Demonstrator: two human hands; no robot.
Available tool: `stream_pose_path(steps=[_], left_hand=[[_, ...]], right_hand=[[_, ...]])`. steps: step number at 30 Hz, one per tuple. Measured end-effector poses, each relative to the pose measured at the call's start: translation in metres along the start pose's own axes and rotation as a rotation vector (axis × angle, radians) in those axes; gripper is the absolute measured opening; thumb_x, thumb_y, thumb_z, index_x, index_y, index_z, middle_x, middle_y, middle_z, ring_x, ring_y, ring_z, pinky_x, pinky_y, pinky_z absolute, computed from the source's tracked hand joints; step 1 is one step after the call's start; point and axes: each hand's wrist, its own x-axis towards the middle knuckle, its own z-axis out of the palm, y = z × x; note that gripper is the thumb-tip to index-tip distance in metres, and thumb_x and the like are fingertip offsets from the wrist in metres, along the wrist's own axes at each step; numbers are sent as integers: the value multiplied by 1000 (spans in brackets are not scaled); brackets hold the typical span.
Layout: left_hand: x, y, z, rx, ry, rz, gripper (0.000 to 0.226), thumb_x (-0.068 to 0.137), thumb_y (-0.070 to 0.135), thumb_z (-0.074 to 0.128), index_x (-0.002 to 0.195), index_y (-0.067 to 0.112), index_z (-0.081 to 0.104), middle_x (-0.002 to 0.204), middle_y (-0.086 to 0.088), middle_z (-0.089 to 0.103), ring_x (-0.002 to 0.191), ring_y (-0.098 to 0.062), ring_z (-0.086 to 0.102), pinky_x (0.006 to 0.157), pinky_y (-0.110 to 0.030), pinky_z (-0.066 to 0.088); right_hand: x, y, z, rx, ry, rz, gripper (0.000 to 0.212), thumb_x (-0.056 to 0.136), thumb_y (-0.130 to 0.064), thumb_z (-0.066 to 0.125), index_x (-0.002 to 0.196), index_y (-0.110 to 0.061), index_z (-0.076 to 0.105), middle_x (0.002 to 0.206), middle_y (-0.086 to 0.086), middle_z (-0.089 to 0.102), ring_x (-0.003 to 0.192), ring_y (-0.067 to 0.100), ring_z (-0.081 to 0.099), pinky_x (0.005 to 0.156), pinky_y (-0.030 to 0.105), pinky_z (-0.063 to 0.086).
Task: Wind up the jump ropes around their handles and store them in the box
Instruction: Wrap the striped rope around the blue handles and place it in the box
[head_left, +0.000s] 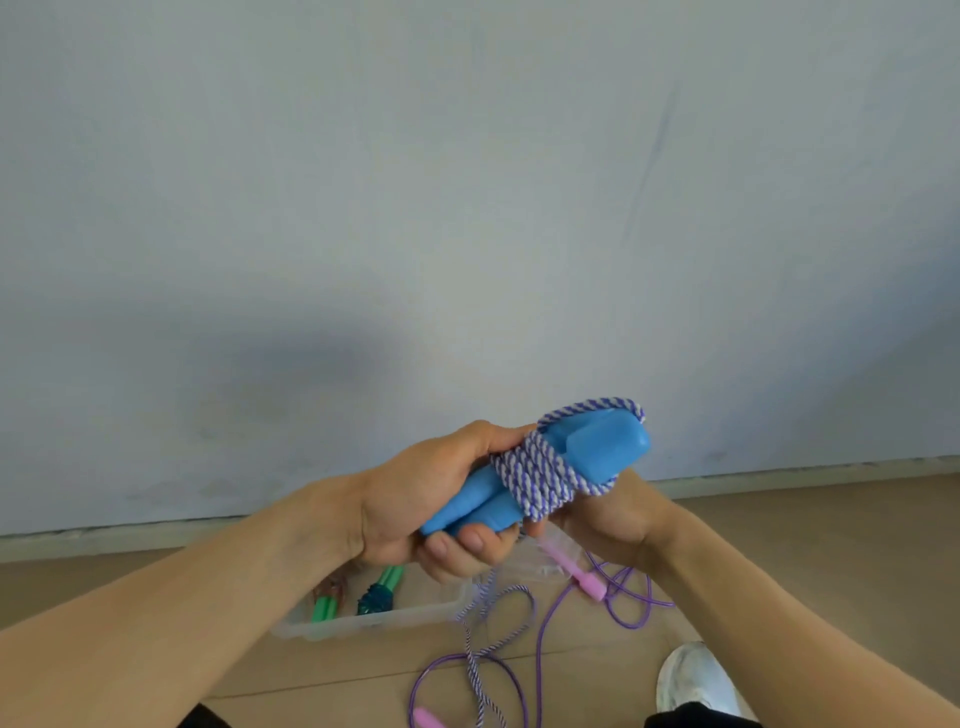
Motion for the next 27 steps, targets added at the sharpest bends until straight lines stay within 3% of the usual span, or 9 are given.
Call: stream_pose_path(steps=[4, 8, 11, 14, 16, 19, 27], left_hand=[[-9, 2, 3, 91, 191, 32, 63, 88, 66, 33, 89, 10, 63, 55, 1, 35, 37, -7, 23, 39, -17, 17], [-9, 6, -1, 69, 362, 74, 61, 93, 65, 35, 90, 9, 60, 55, 1, 38, 38, -8, 21, 44, -23, 12], [-11, 7, -4, 55, 433, 52, 52, 92, 62, 43, 90, 12, 55, 55, 0, 39, 39, -9, 21, 44, -22, 11], [-11, 8, -7, 47, 477, 75, 41, 92, 58, 49, 86, 18, 49, 55, -1, 40, 38, -9, 21, 43, -21, 11], [-10, 9, -10, 14, 505, 139, 39, 93, 56, 49, 82, 19, 47, 55, -1, 40, 39, -9, 21, 42, -20, 11], [-10, 10, -15, -25, 592, 188, 39, 93, 55, 49, 81, 19, 44, 55, -2, 42, 40, -11, 22, 41, -19, 12], [2, 4, -19, 314, 845, 317, 48, 96, 55, 48, 75, 11, 49, 56, -5, 50, 39, -15, 35, 38, -19, 25]], right_hand=[[4, 9, 5, -244, 130, -11, 18, 79, -22, 54, 61, -22, 57, 57, -5, 55, 58, 14, 42, 55, 26, 36], [7, 7, 15, -27, 151, 57, 26, 85, -8, 53, 61, -17, 53, 56, -5, 47, 51, 10, 26, 51, 24, 23], [8, 7, 16, -108, 177, 64, 21, 88, 0, 59, 69, -6, 54, 55, -3, 47, 46, 10, 28, 48, 23, 24], [7, 12, 18, -306, 196, 59, 23, 93, -12, 61, 72, -6, 59, 53, 1, 50, 45, 13, 32, 46, 24, 29], [6, 13, 23, -429, 179, 50, 32, 100, -31, 51, 78, -12, 63, 57, 2, 60, 47, 14, 37, 47, 23, 33], [7, 9, 29, -410, 205, 110, 45, 92, -49, 42, 78, -12, 62, 52, 1, 58, 44, 14, 39, 47, 22, 34], [-2, -4, 35, -234, 95, 219, 31, 105, -23, 38, 101, -3, 62, 65, 2, 57, 47, 11, 35, 49, 24, 32]])
